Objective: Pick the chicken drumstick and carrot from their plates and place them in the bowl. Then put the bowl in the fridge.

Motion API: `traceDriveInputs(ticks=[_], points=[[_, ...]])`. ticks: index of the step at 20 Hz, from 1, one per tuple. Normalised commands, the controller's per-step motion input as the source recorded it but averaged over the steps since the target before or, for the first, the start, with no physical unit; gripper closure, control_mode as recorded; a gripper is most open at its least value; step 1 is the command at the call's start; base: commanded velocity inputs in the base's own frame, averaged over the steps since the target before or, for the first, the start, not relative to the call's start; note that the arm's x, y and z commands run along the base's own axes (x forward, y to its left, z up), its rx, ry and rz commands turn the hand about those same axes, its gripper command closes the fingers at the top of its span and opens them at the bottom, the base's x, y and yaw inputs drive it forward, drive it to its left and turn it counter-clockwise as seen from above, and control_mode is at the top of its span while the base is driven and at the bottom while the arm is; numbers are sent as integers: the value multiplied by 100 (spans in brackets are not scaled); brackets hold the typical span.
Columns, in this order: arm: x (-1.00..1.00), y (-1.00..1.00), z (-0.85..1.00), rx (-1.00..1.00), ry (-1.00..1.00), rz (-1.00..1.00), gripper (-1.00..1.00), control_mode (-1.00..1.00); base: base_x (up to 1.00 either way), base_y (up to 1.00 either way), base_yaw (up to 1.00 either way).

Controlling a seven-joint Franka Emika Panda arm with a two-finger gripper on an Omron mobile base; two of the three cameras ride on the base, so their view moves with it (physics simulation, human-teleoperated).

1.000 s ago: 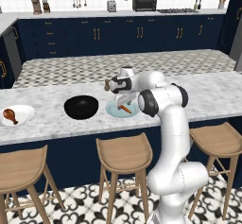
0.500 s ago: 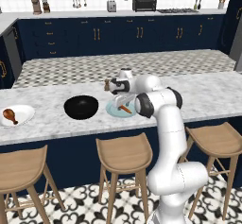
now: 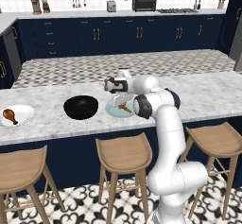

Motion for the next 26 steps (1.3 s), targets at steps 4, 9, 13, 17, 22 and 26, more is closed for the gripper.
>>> traceDriveInputs(ticks=[4, 9, 13, 17, 22, 26], points=[[-11, -4, 50, 0, 0, 0, 100, -100, 0, 0, 0], [-65, -4, 94, 0, 0, -3, 100, -100, 0, 0, 0], [-95, 4, 85, 0, 0, -9, 100, -100, 0, 0, 0], [-81, 45, 54, 0, 0, -7, 100, -100, 0, 0, 0], [-61, 96, 10, -1, 0, -7, 100, -100, 0, 0, 0], [-18, 100, 7, -1, -1, -1, 100, -100, 0, 0, 0]])
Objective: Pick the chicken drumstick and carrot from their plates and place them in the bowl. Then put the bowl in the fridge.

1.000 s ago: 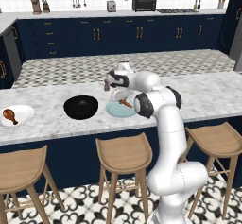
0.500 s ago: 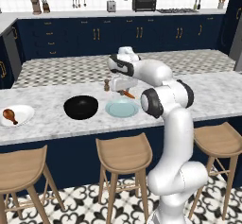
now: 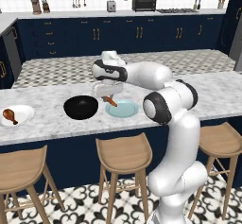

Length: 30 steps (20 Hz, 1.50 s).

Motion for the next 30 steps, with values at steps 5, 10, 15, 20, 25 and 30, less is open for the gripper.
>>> traceDriveInputs(ticks=[5, 10, 15, 20, 25, 30], points=[[17, 75, 1, 0, 0, 0, 100, -100, 0, 0, 0], [68, 49, -2, -1, 0, -2, 100, -100, 0, 0, 0], [76, 44, -21, -5, 0, -2, 100, -100, 0, 0, 0], [60, 27, -38, -2, 0, -1, 100, -100, 0, 0, 0], [35, 0, -40, 0, 0, 0, 100, -100, 0, 0, 0], [19, 0, -37, 0, 0, 0, 100, -100, 0, 0, 0]])
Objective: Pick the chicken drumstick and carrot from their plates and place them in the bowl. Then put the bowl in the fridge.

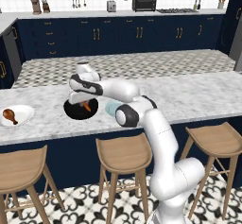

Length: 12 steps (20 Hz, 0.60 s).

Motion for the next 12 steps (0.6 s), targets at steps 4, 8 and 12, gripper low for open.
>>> traceDriveInputs(ticks=[4, 8, 12], points=[[1, 1, -21, 0, 0, 0, -100, -100, 0, 0, 0], [0, 2, 0, 0, 0, 0, -100, -100, 0, 0, 0], [0, 0, 0, 0, 0, 0, -100, -100, 0, 0, 0]])
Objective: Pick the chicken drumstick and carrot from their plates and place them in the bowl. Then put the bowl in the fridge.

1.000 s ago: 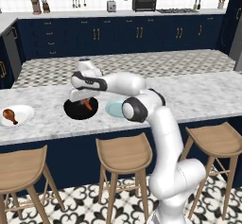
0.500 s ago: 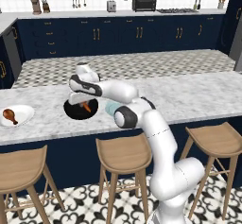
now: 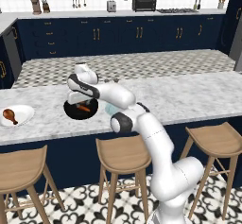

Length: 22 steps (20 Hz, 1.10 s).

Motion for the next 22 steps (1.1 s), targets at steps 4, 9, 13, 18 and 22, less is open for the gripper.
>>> traceDriveInputs(ticks=[4, 9, 13, 18, 22], points=[[-26, -29, 26, 0, -2, 0, -100, -100, 0, 0, 0], [-100, -68, 56, 1, -11, 0, -100, -100, 0, 0, 0], [-100, -94, 12, 9, -26, -1, -100, -100, 0, 0, 0], [-100, -96, -8, 20, -58, 2, -100, -100, 0, 0, 0], [-100, -82, -85, 29, -84, 16, -100, -100, 0, 0, 0]])
